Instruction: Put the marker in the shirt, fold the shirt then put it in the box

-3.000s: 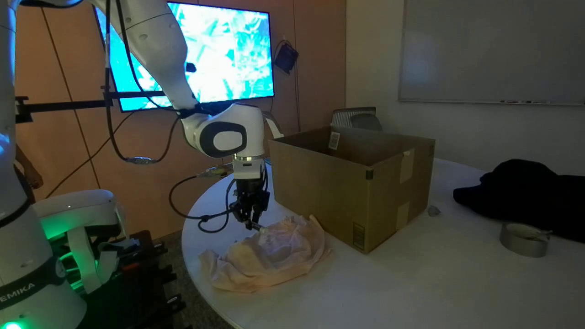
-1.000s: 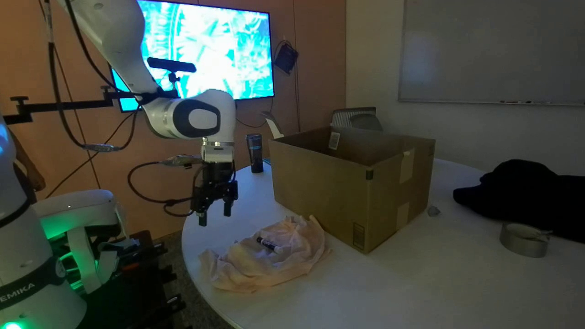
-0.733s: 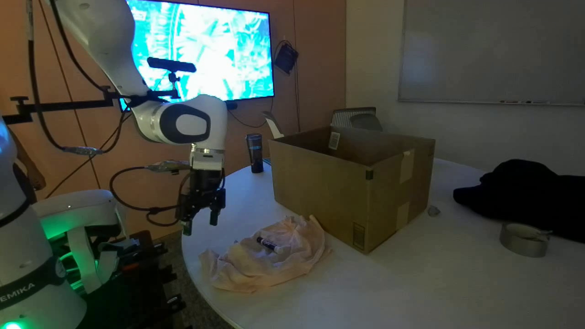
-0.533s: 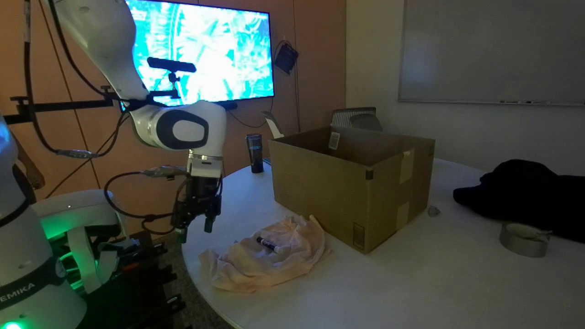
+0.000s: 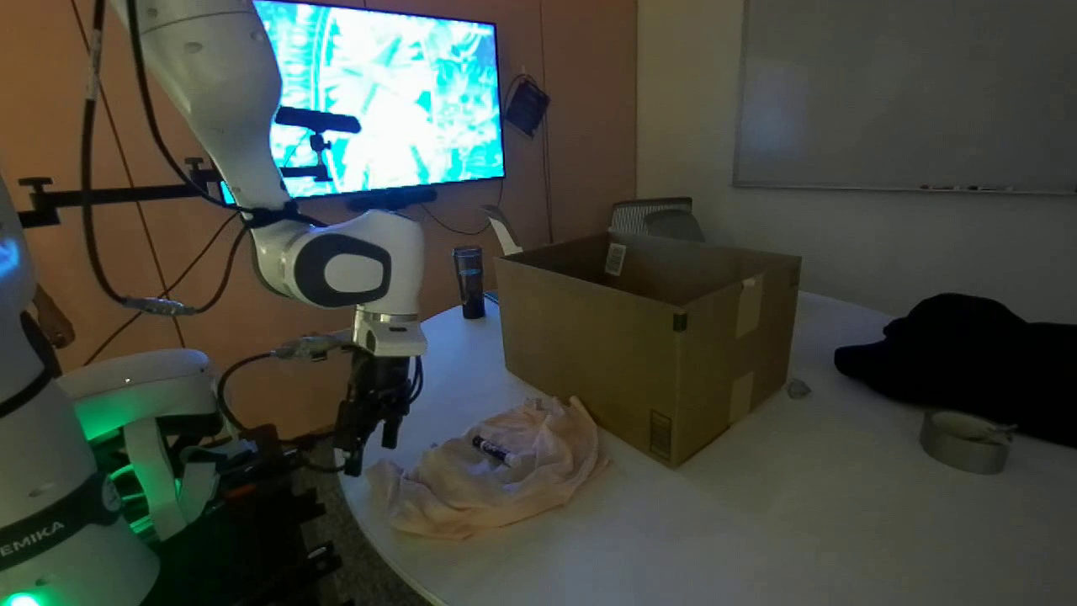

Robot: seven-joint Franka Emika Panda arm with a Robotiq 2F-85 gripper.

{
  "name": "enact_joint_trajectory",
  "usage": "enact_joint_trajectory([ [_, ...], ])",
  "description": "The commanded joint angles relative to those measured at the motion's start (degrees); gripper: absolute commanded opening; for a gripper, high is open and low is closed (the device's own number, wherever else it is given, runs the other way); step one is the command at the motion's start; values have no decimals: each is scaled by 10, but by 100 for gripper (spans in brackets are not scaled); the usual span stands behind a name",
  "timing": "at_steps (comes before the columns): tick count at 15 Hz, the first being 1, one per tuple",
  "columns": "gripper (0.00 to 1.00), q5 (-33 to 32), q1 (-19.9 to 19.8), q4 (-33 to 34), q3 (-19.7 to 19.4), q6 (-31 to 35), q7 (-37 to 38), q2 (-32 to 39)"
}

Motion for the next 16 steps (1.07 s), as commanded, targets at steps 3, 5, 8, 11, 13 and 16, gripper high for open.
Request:
enact_joint_trajectory([
  [3, 100, -43, -14, 0, -40, 113, -125, 83],
  [5, 100, -54, -7, 0, -65, 136, -166, 105],
  [8, 100, -51, 4, 5, -94, 162, -223, 135],
  [11, 100, -38, 14, 11, -112, 179, -270, 151],
  [13, 100, -33, 24, 15, -121, 184, -290, 158],
  [16, 68, -26, 42, 22, -133, 189, -309, 165],
])
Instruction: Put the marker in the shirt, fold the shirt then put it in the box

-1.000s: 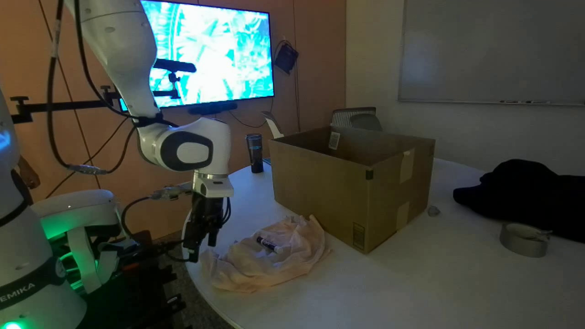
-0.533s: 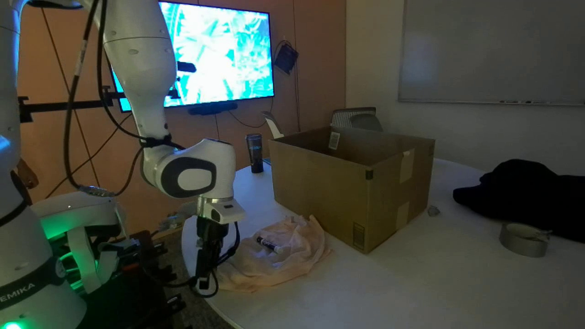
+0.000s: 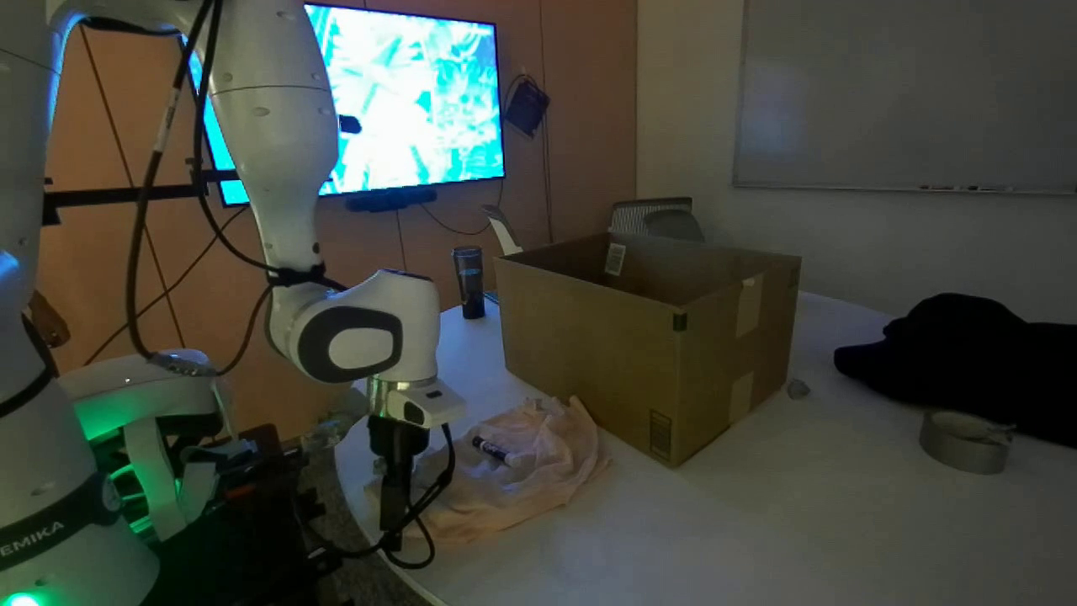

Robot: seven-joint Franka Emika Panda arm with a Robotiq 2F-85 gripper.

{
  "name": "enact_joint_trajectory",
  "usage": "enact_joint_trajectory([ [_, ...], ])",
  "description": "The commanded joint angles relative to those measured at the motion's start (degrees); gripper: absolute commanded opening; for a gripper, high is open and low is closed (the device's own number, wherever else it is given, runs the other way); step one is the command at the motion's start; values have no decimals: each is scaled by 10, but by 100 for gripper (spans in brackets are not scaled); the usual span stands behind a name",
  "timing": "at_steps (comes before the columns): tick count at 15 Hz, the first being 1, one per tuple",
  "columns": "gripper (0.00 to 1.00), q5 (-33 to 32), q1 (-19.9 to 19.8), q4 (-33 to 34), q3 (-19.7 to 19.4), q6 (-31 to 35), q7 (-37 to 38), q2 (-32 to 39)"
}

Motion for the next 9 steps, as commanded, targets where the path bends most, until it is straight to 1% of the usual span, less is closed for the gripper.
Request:
enact_joint_trajectory([
  [1, 58, 15, 34, 14, -25, 17, -32, 22],
  [5, 31, 9, 57, 8, -46, 15, -32, 13],
  [8, 6, 5, 77, 8, -58, 8, -28, 6],
  [9, 2, 3, 85, 8, -62, 3, -26, 0],
])
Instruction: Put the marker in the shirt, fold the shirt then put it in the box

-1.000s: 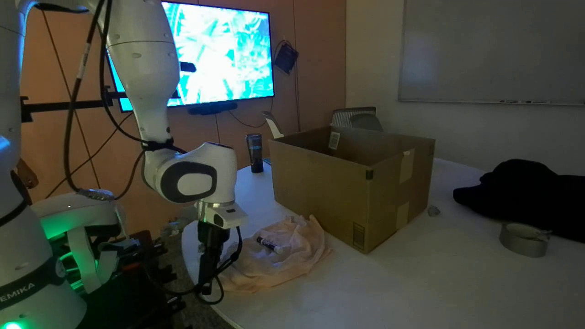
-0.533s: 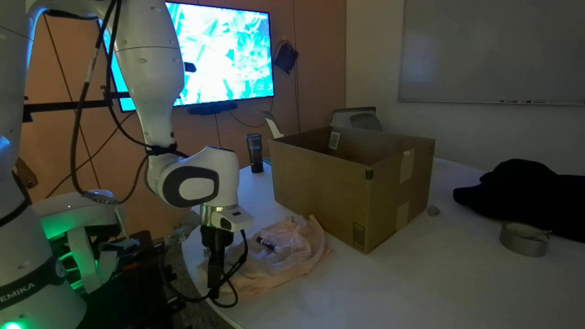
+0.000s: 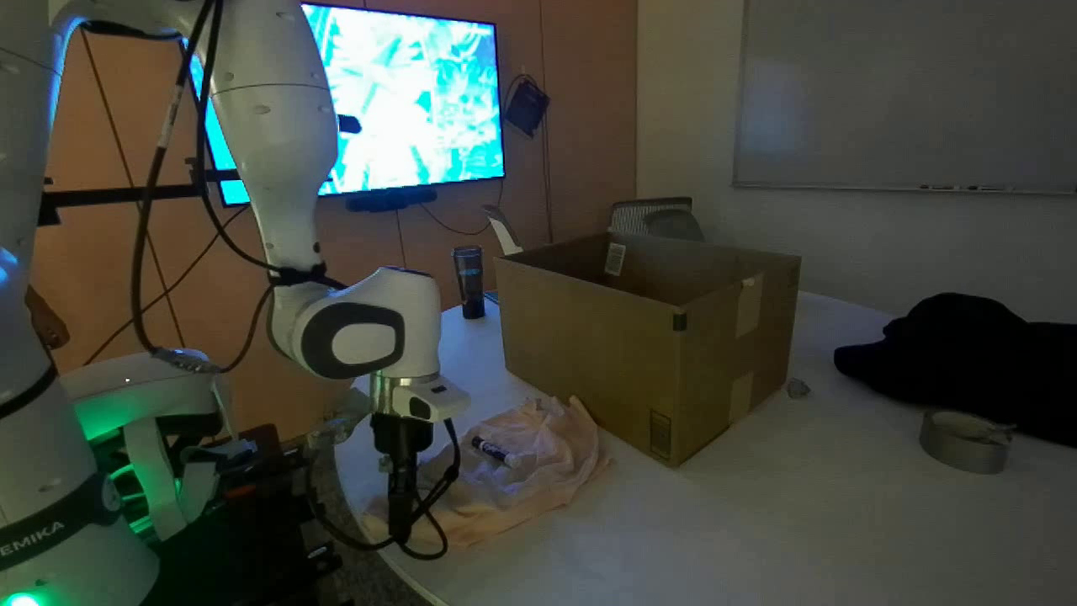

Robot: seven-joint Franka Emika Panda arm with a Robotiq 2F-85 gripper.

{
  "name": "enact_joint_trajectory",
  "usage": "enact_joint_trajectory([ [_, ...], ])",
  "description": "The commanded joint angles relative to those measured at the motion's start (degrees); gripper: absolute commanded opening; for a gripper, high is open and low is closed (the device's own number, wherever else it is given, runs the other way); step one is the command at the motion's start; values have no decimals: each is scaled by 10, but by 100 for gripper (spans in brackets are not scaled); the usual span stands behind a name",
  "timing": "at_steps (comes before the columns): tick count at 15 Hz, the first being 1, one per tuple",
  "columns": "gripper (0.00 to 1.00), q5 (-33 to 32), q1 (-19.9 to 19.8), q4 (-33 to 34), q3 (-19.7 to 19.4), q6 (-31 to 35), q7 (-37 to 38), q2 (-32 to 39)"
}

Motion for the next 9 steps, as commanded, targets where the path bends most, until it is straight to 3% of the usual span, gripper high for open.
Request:
enact_joint_trajectory([
  [1, 0, -4, 47, 4, -27, 0, 4, -8],
  [4, 0, -33, 99, 1, -65, -15, 25, -33],
  [6, 1, -76, 150, 1, -111, -28, 57, -56],
  [9, 2, -189, 235, 8, -198, -67, 139, -106],
])
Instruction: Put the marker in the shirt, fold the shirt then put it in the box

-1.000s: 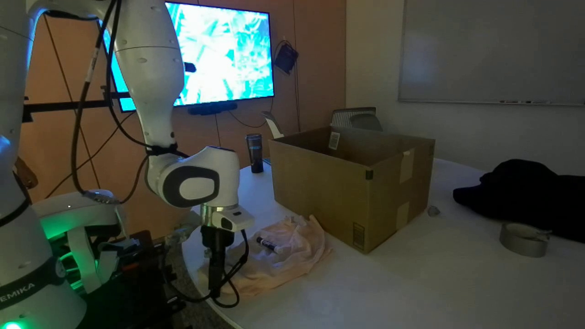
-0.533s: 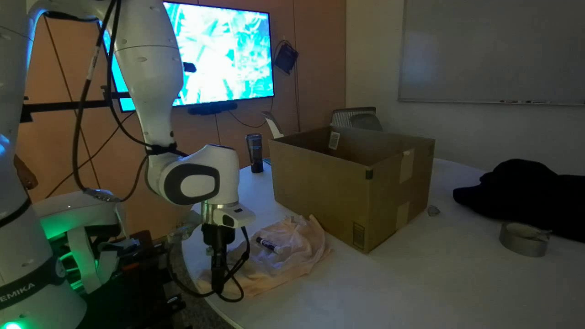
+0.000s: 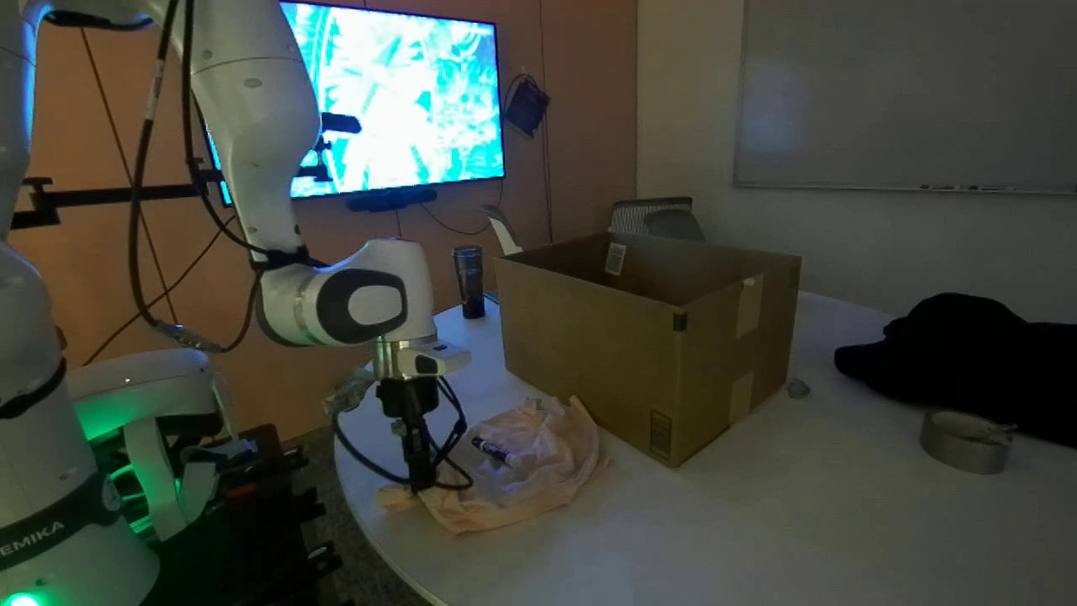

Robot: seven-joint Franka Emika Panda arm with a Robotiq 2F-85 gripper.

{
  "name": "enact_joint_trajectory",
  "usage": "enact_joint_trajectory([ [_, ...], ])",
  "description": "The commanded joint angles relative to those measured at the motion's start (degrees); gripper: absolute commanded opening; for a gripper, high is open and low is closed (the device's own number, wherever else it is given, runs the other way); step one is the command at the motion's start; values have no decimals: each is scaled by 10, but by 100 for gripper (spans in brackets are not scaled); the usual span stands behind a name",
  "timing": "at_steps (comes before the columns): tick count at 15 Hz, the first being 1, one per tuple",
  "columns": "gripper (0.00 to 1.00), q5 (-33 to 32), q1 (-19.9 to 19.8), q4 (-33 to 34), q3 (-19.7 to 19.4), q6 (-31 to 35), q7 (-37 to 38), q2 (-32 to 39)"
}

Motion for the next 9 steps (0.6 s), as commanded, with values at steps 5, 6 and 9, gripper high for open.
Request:
enact_joint_trajectory([
  [5, 0, -181, 123, 49, -101, -125, 177, -114],
  [6, 0, -167, 125, 63, -91, -128, 186, -107],
  [9, 0, -148, 19, 118, 45, -145, 205, -80],
])
